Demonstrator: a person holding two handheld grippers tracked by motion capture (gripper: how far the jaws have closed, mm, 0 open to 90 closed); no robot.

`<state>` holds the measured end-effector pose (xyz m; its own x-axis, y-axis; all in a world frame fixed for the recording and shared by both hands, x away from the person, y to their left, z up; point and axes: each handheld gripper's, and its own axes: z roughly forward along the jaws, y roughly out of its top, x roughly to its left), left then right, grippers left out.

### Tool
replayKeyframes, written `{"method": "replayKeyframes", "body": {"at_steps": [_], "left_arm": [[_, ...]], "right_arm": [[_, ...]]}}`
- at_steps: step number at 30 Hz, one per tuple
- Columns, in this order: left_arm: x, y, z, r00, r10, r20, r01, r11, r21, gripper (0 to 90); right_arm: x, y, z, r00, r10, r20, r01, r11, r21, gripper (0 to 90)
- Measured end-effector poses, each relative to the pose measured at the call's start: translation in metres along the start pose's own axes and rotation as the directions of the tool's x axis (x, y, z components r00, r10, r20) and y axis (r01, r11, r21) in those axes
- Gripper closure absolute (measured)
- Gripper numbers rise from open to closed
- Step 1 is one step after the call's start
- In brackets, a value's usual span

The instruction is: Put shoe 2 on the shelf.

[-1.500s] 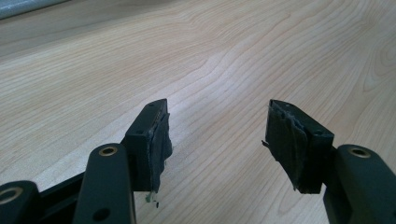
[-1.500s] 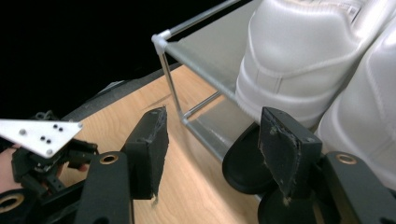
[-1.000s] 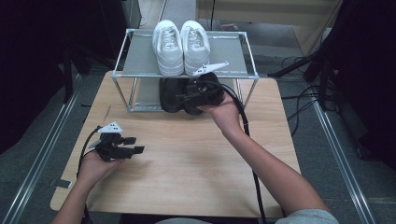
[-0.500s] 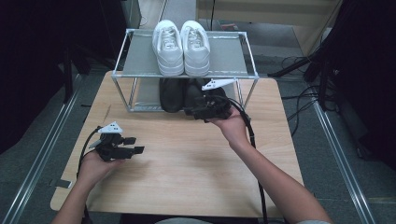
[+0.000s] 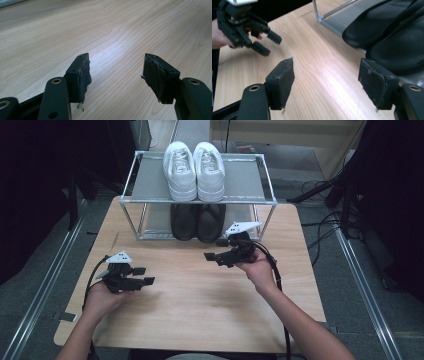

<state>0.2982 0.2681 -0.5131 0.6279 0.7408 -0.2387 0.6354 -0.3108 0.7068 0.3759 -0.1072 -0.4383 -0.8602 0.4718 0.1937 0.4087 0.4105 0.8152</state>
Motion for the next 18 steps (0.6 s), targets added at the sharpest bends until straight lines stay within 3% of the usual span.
{"method": "replayKeyframes", "body": {"at_steps": [10,14,18], "left_arm": [[-0.001,-0.001,0.002,1.0000,0.000,0.001,0.000,1.0000,0.003,38.4],[-0.002,0.000,0.001,0.9999,0.014,0.004,-0.014,0.9999,0.007,38.2],[-0.003,0.000,0.002,0.9997,0.023,0.013,-0.023,0.9997,0.011,38.0]], "right_arm": [[0.002,-0.032,-0.009,0.9998,-0.002,0.019,0.002,1.0000,0.002,27.7],[0.000,-0.040,-0.010,0.9996,0.023,-0.015,-0.023,0.9997,-0.007,26.8],[0.001,-0.046,-0.012,1.0000,0.002,-0.002,-0.002,0.9999,-0.011,26.7]]}}
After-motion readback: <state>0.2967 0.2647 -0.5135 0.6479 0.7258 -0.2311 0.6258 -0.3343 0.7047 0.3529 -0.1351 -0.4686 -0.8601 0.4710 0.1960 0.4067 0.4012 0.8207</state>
